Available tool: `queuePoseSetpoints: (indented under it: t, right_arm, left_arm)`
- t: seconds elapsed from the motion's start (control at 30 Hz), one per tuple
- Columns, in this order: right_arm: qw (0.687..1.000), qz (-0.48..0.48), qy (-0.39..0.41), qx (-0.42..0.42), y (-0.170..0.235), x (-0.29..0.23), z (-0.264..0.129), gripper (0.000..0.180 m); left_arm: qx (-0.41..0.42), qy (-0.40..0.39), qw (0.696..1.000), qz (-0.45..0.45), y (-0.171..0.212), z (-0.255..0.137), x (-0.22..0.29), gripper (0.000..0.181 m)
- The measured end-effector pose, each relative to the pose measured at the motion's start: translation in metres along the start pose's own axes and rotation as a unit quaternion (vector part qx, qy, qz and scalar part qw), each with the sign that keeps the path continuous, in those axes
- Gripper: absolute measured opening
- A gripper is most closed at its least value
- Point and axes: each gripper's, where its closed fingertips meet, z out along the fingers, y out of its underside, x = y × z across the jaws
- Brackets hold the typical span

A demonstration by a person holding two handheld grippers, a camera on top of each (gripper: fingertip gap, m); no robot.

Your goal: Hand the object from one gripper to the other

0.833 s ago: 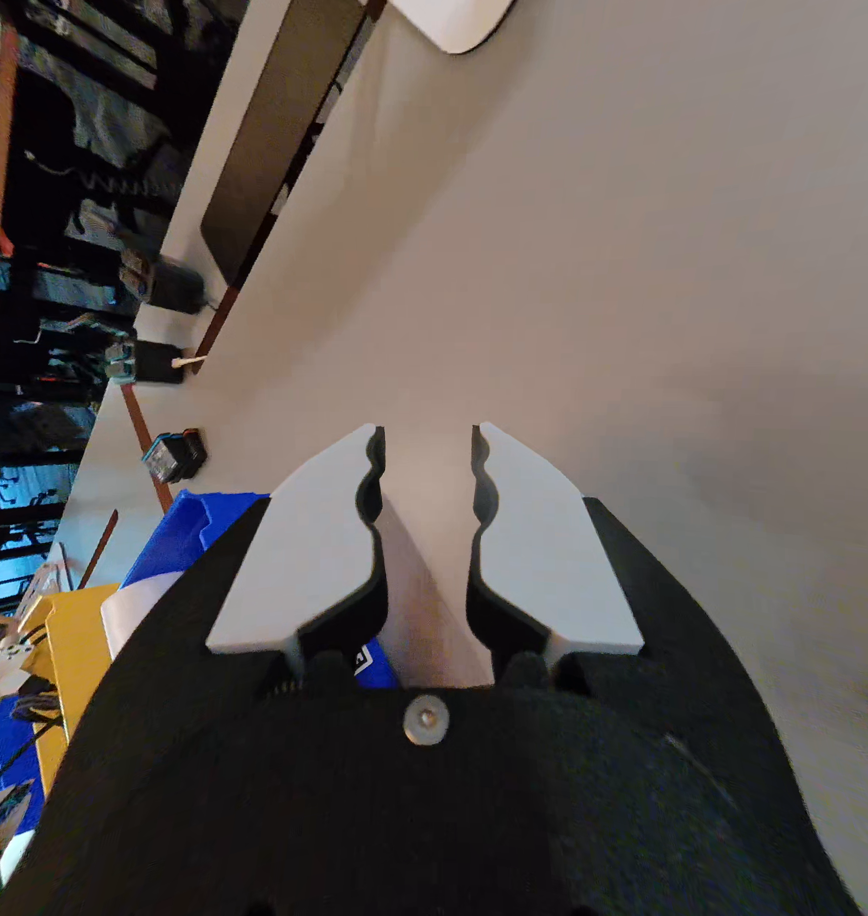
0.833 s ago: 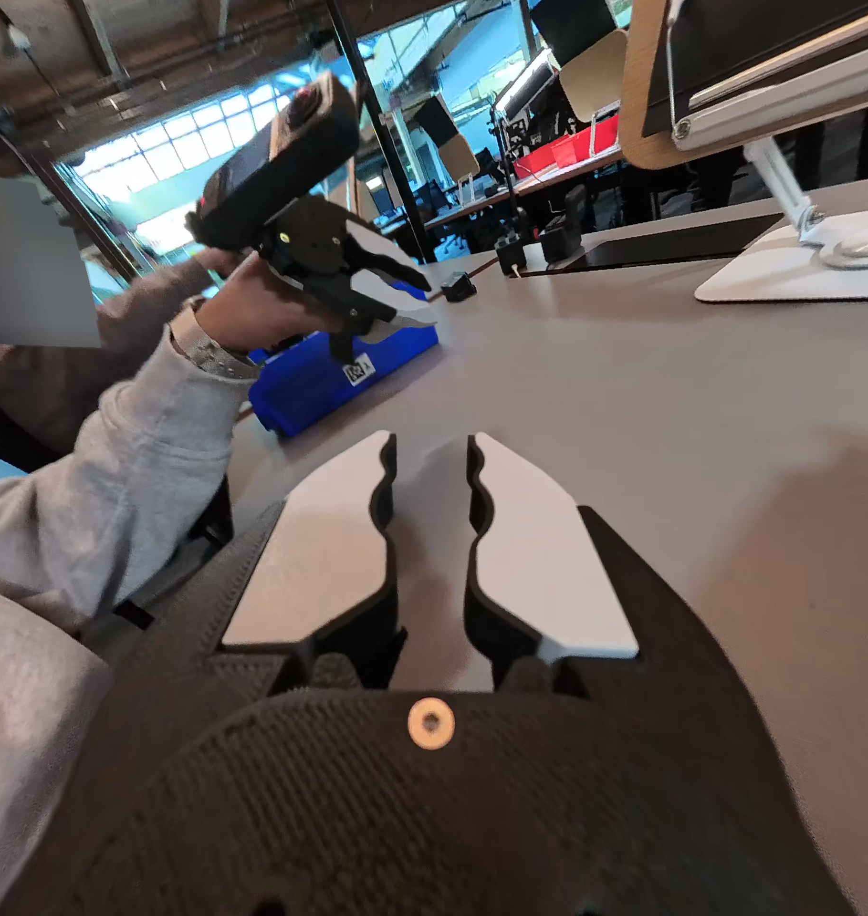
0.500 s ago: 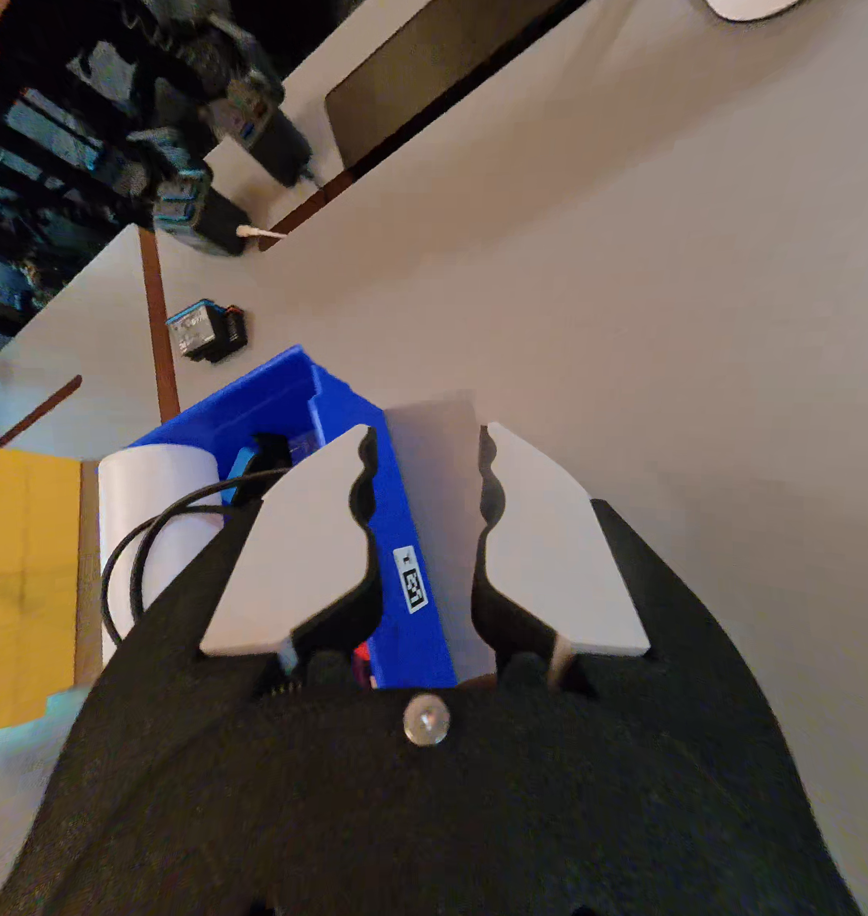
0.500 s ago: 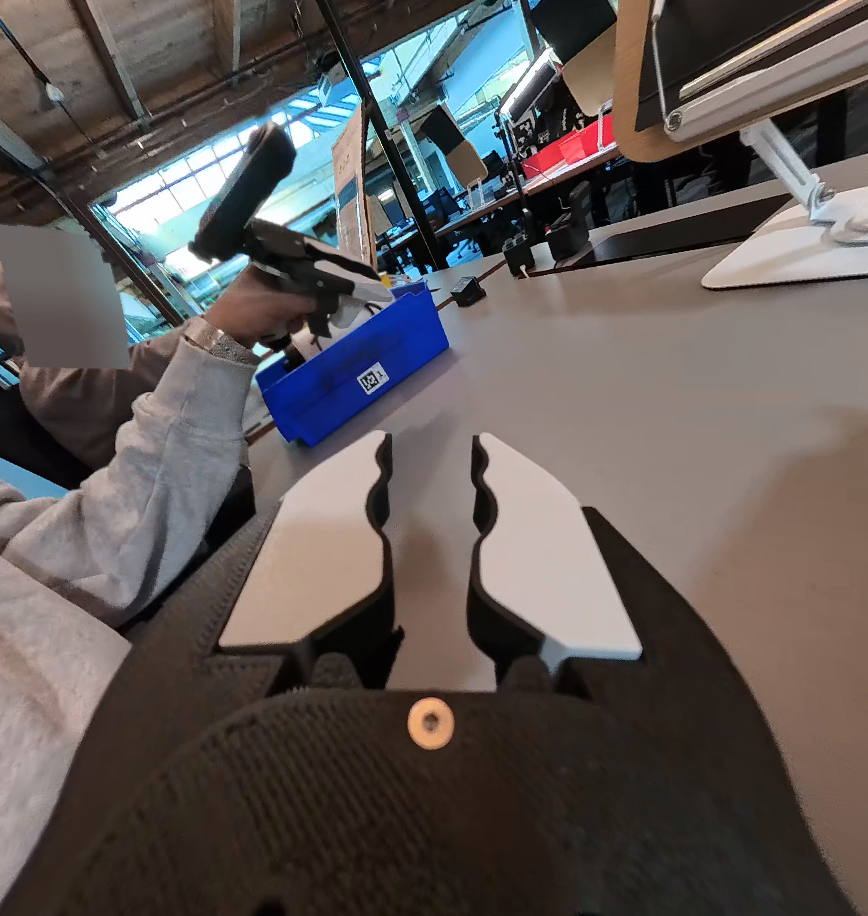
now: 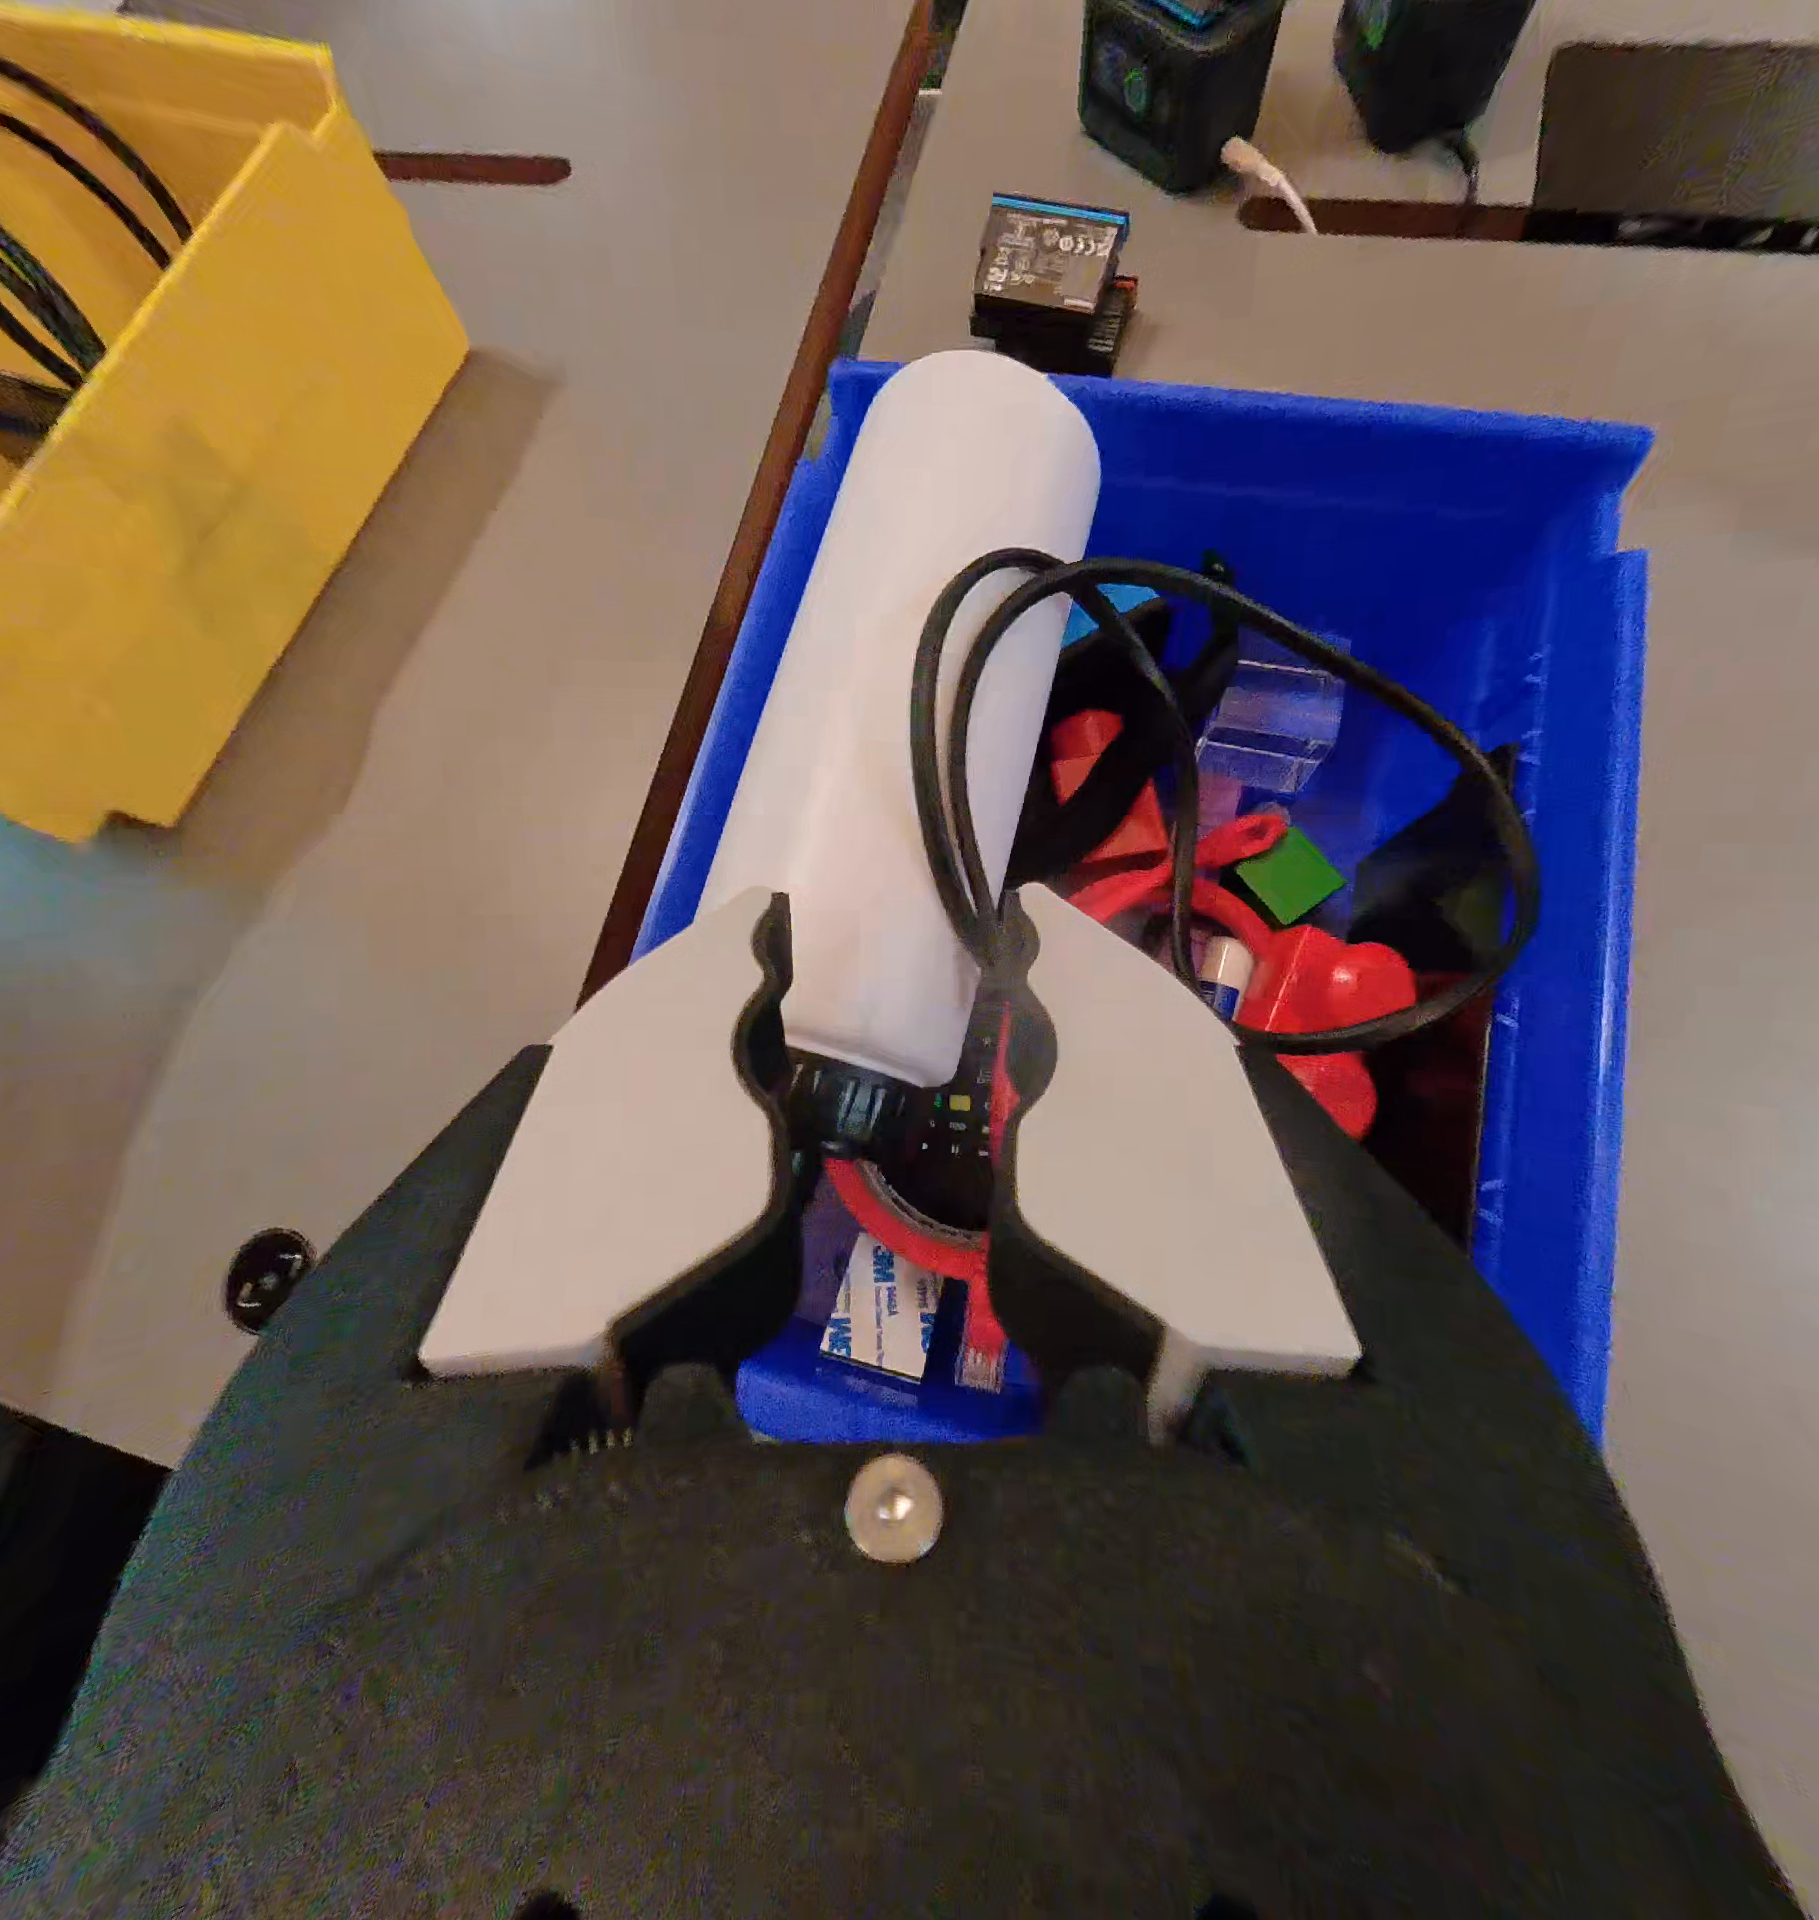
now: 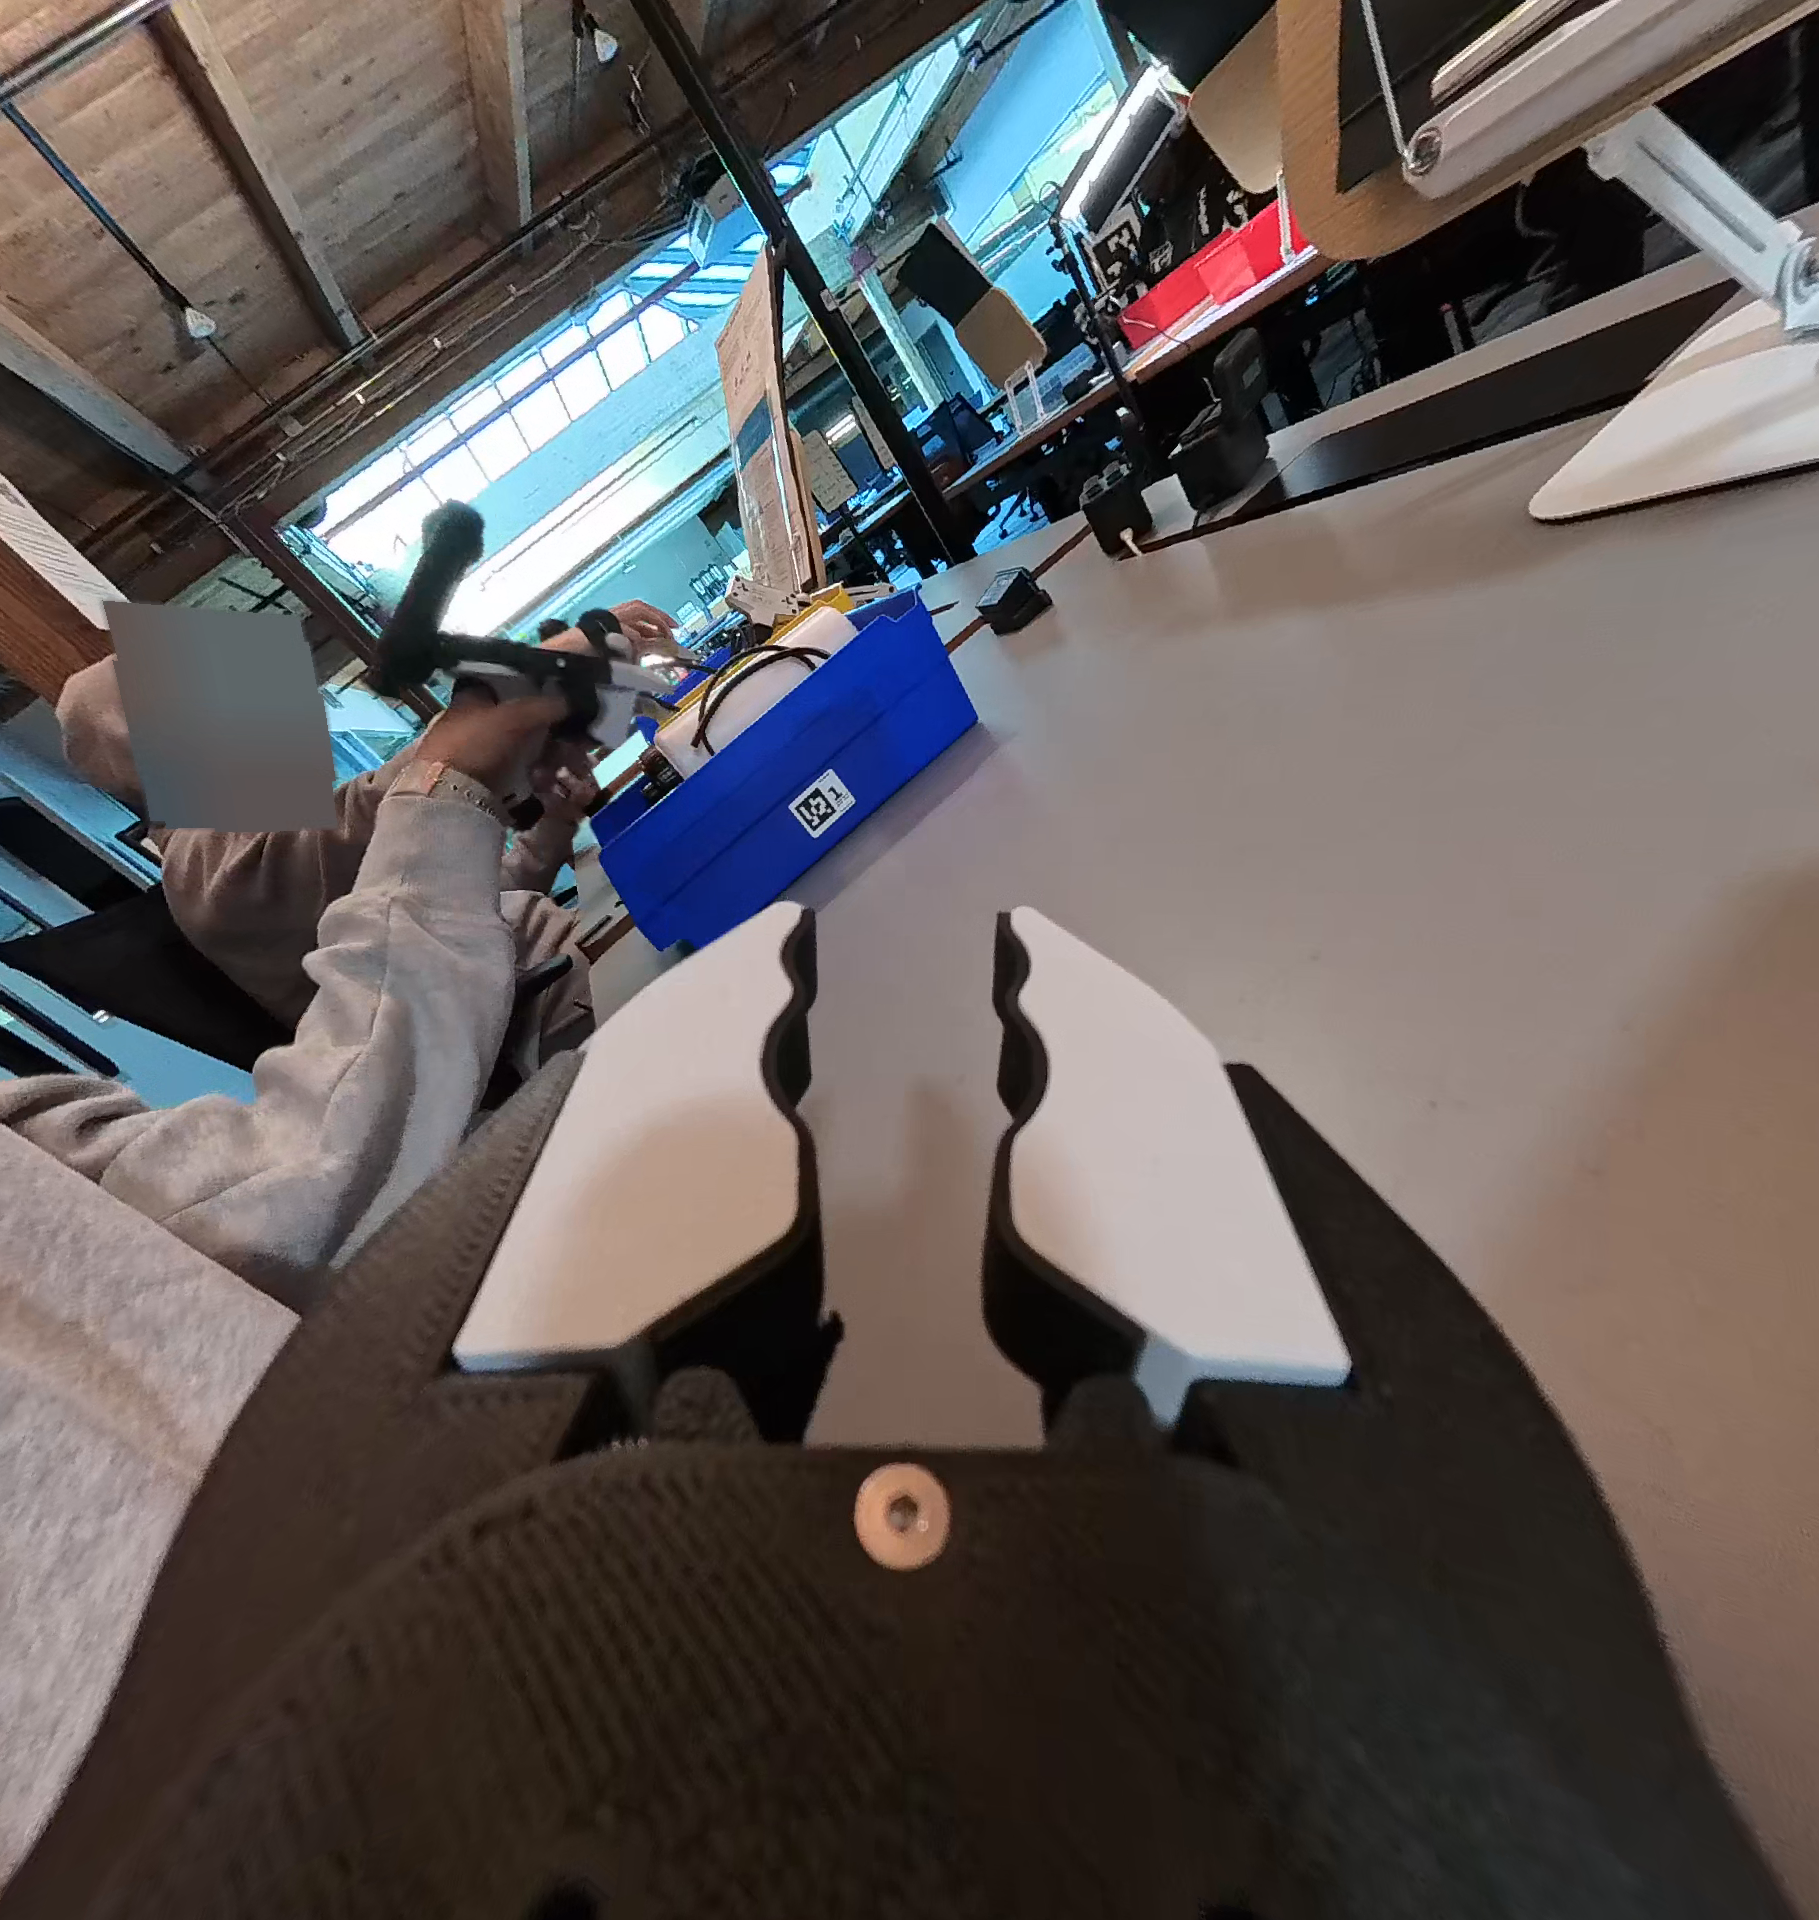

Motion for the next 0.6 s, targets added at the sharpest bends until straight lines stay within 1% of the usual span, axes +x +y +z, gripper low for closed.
queuePoseSetpoints:
  t: [0.07, 0.13, 0.3, 0.4, 0.6]
  right_arm:
    - [1.0, 0.009, -0.003, 0.001, 0.0, 0.0, 0.001, 0.033]
    - [1.0, 0.02, -0.008, 0.004, 0.0, 0.0, 0.001, 0.034]
    - [0.999, 0.033, -0.018, 0.013, -0.003, -0.003, 0.0, 0.034]
    - [0.998, 0.044, -0.029, 0.02, -0.007, -0.005, 0.001, 0.034]
    - [0.994, 0.09, -0.063, 0.027, -0.009, -0.01, 0.012, 0.036]
  left_arm:
    - [0.006, 0.027, 0.998, -0.048, 0.005, -0.003, -0.009, 0.041]
    - [0.004, 0.028, 0.998, -0.06, 0.011, -0.004, -0.016, 0.043]
    - [-0.024, -0.014, 0.999, -0.026, 0.024, -0.004, -0.026, 0.053]
    - [-0.036, -0.018, 0.999, -0.012, 0.031, -0.003, -0.024, 0.059]
    - [-0.062, -0.021, 0.998, 0.018, 0.054, 0.001, -0.031, 0.079]
